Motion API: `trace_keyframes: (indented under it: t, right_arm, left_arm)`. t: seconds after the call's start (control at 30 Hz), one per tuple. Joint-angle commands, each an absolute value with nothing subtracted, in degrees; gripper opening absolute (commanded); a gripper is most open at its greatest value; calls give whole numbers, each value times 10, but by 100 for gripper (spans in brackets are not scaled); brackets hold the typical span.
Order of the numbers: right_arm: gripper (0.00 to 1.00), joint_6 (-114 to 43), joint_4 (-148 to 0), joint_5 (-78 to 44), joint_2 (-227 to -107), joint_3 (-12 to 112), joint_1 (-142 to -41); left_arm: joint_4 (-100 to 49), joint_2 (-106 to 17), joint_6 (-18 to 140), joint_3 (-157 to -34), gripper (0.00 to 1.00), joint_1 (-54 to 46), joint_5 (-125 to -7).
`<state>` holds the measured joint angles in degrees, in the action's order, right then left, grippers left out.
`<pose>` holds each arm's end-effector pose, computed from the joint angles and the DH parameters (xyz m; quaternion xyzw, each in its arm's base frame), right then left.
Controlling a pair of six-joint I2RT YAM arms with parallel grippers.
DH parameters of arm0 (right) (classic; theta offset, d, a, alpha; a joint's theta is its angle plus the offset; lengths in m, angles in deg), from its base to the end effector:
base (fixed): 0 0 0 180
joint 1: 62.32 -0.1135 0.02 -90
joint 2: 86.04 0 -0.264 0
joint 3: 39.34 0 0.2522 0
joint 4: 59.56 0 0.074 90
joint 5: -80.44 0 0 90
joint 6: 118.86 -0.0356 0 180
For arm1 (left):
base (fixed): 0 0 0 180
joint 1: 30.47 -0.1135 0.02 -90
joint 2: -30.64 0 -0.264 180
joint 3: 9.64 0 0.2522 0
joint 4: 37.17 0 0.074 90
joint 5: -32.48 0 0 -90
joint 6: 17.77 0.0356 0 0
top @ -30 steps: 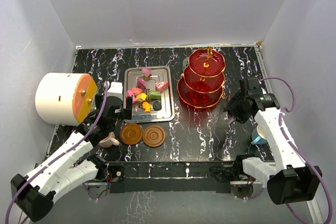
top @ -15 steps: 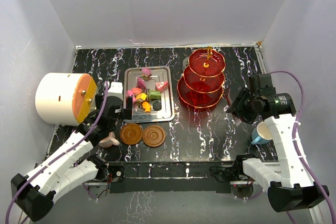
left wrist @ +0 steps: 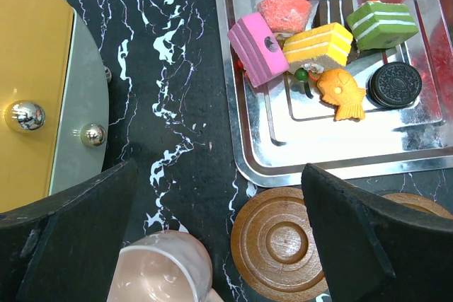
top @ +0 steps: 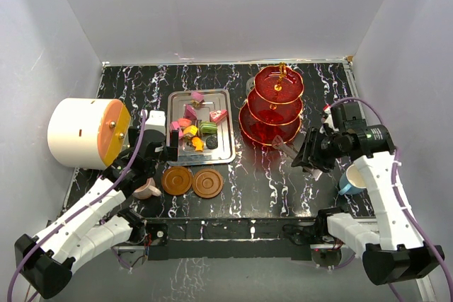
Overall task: Serve the afternoon tea
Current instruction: Pick up the clamp from the center of the board, then adjust the dessert on the tray.
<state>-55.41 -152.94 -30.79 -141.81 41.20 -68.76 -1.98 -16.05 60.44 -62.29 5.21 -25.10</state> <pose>0.1373 0.0285 0.3376 0.1350 0.9569 0.2253 0.1235 0.1578 -0.0898 0.2810 0.0333 0.8396 0.0249 0.5415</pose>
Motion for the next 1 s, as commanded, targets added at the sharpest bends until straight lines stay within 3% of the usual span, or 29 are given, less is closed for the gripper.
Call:
trace_keyframes:
  t: [0.0, 0.57, 0.8, 0.97]
  right_arm:
    - [40, -515, -1520, -360, -1428, 427, -722]
    - [31, -683, -1393, -93, -1535, 515, -1161]
    - [26, -659, -1305, -48, -1585, 518, -1211]
    - [28, -642, -1274, 0, -1642, 532, -1212]
  left_arm:
    - [-25, -155, 603, -632, 99, 49, -235]
    - [-13, -136, 589, -633, 99, 49, -178]
    - [-3, -135, 579, -636, 99, 49, -146]
    - [-5, -135, 578, -634, 99, 49, -141]
